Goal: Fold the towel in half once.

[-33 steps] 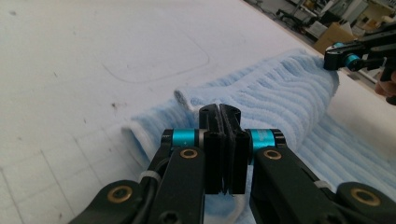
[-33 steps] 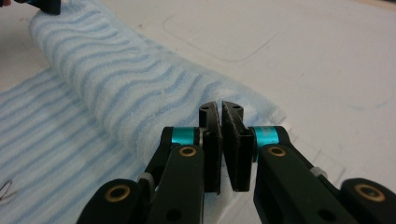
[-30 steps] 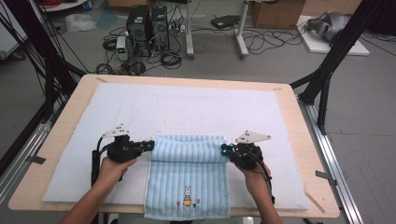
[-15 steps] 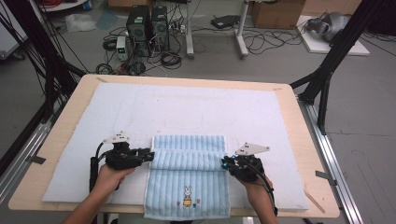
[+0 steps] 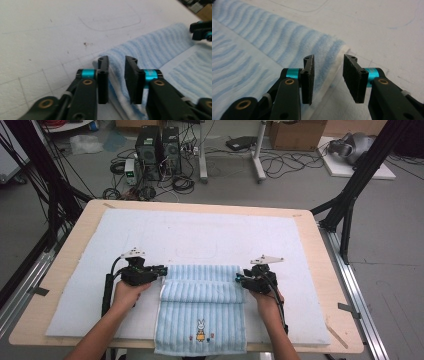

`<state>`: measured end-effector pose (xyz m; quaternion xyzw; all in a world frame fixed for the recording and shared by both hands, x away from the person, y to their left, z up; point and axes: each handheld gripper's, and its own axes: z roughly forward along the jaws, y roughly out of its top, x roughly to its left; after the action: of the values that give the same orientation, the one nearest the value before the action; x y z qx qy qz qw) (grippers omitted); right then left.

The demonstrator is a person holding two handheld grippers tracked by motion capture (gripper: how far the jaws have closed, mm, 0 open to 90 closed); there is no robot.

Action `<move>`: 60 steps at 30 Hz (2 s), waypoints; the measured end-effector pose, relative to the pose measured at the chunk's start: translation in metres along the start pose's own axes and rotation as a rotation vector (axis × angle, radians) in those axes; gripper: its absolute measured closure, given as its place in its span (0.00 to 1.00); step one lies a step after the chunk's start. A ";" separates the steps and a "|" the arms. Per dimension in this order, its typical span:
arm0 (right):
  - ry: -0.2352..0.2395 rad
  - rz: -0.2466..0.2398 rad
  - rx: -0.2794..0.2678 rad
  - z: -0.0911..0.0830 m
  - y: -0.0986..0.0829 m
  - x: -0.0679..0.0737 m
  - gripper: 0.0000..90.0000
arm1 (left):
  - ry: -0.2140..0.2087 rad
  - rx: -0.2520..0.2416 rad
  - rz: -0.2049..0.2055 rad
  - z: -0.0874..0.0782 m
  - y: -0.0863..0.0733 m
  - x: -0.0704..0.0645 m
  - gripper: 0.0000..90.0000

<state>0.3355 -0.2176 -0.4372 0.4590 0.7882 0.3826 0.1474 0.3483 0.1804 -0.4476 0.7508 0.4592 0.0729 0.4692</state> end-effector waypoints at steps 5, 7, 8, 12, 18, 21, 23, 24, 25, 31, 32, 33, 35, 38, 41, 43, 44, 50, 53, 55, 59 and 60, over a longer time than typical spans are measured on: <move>0.029 -0.017 0.024 0.008 -0.001 -0.001 0.92 | 0.008 -0.027 0.021 0.002 0.001 -0.001 0.97; 0.013 -0.036 0.011 0.007 0.002 0.002 0.94 | 0.008 -0.051 0.000 0.000 0.004 0.002 0.97; 0.007 -0.038 0.010 0.007 0.003 0.002 0.94 | 0.008 -0.069 -0.017 0.000 0.005 0.003 0.97; -0.019 -0.025 0.013 0.011 0.005 0.000 0.95 | 0.031 -0.050 -0.035 0.005 0.008 0.007 0.97; -0.048 -0.006 0.004 0.011 0.005 -0.001 0.72 | 0.072 0.011 -0.032 0.007 0.005 0.003 0.63; -0.025 0.025 0.023 0.015 0.003 -0.002 0.60 | 0.077 0.027 0.000 0.008 0.004 0.000 0.57; -0.035 0.002 0.025 0.016 0.004 0.000 0.61 | 0.092 0.036 0.038 0.009 0.003 -0.003 0.58; -0.046 -0.014 0.031 0.016 0.004 0.001 0.63 | 0.110 0.040 0.077 0.009 0.002 -0.006 0.64; -0.053 -0.047 0.035 0.016 0.004 0.003 0.67 | 0.125 0.046 0.112 0.009 0.002 -0.007 0.71; 0.004 -0.098 0.057 0.017 0.007 0.009 0.94 | 0.070 0.043 0.066 0.013 0.003 -0.004 0.96; 0.010 -0.098 0.059 0.017 0.008 0.008 0.95 | 0.066 0.042 0.057 0.013 0.005 -0.002 0.96; -0.001 -0.117 0.060 0.017 0.009 0.009 0.95 | 0.065 0.035 0.049 0.014 0.007 0.000 0.96; -0.022 -0.143 0.052 0.018 0.012 0.011 0.95 | 0.061 0.008 0.043 0.015 0.011 0.003 0.96; -0.029 -0.133 0.020 0.019 0.018 0.008 0.95 | 0.055 -0.008 0.026 0.017 0.020 0.010 0.96; -0.035 -0.117 -0.005 0.021 0.026 0.002 0.95 | 0.053 -0.053 0.020 0.019 0.031 0.015 0.96; -0.041 -0.109 -0.019 0.023 0.031 -0.002 0.95 | 0.065 -0.056 0.025 0.022 0.039 0.018 0.96; -0.047 -0.108 -0.029 0.025 0.034 -0.004 0.95 | 0.066 -0.055 0.027 0.024 0.042 0.020 0.96; -0.075 -0.084 -0.047 0.038 0.053 -0.015 0.95 | 0.081 -0.121 0.040 0.033 0.055 0.030 0.96; -0.078 -0.070 -0.063 0.043 0.060 -0.019 0.95 | 0.092 -0.123 0.037 0.037 0.053 0.035 0.96; -0.083 -0.073 -0.063 0.046 0.064 -0.019 0.95 | 0.096 -0.124 0.033 0.040 0.052 0.038 0.96; -0.096 -0.068 -0.059 0.052 0.065 -0.021 0.95 | 0.096 -0.120 0.015 0.045 0.054 0.043 0.96; -0.099 -0.068 -0.055 0.054 0.066 -0.022 0.95 | 0.099 -0.121 0.016 0.046 0.055 0.043 0.96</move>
<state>0.4186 -0.1921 -0.4271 0.4459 0.7844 0.3757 0.2115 0.4322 0.1760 -0.4444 0.7201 0.4706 0.1411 0.4900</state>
